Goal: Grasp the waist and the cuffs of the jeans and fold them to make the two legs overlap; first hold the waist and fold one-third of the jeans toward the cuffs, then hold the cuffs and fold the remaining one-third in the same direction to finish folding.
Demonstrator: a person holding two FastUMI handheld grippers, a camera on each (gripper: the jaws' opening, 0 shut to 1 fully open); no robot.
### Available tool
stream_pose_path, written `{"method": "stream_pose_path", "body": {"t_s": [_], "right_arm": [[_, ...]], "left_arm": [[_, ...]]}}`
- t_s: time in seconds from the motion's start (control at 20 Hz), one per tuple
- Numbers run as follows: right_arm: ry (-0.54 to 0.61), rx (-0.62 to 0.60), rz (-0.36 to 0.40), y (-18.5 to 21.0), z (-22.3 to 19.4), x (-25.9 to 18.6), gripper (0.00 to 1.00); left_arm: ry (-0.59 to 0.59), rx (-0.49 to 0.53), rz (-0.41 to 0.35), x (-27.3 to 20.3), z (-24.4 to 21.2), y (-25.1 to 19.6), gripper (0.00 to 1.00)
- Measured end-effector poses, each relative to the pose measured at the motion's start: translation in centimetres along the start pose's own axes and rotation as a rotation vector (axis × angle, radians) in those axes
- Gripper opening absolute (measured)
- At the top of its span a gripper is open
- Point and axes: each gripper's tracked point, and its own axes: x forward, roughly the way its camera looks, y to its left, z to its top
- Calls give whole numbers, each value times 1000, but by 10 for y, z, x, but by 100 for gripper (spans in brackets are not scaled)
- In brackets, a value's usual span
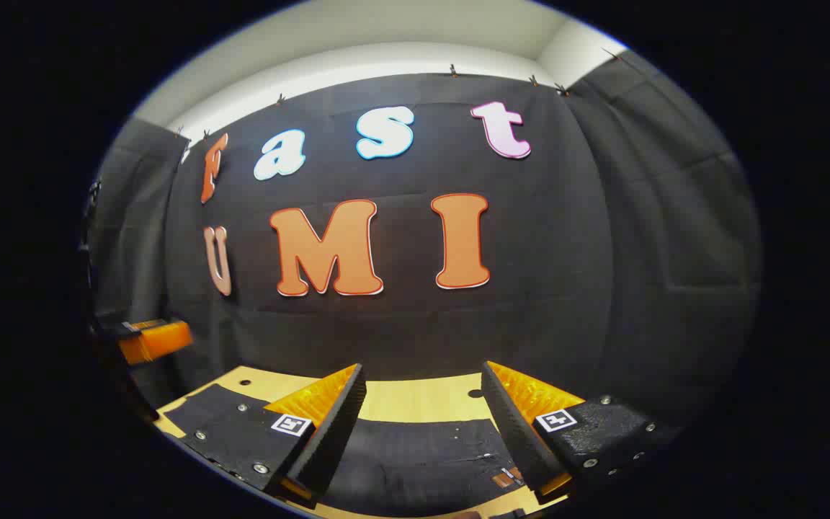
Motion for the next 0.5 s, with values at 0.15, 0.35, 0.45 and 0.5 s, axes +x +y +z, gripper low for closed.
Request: {"method": "stream_pose_path", "body": {"t_s": [0.15, 0.35, 0.45, 0.5], "right_arm": [[9, 0, 29, 60, 2, -16, 99], [14, -22, 79, 104, 1, -31, 98], [28, -2, 42, 100, 5, -31, 98], [16, -40, 45, 101, 10, -30, 97]], "left_arm": [[-12, 29, 40, -23, 19, 85, 94], [-40, 3, 34, -39, 45, 135, 94], [-53, 31, 87, -45, 48, 152, 94], [-53, 35, 111, -47, 49, 154, 94]]}}
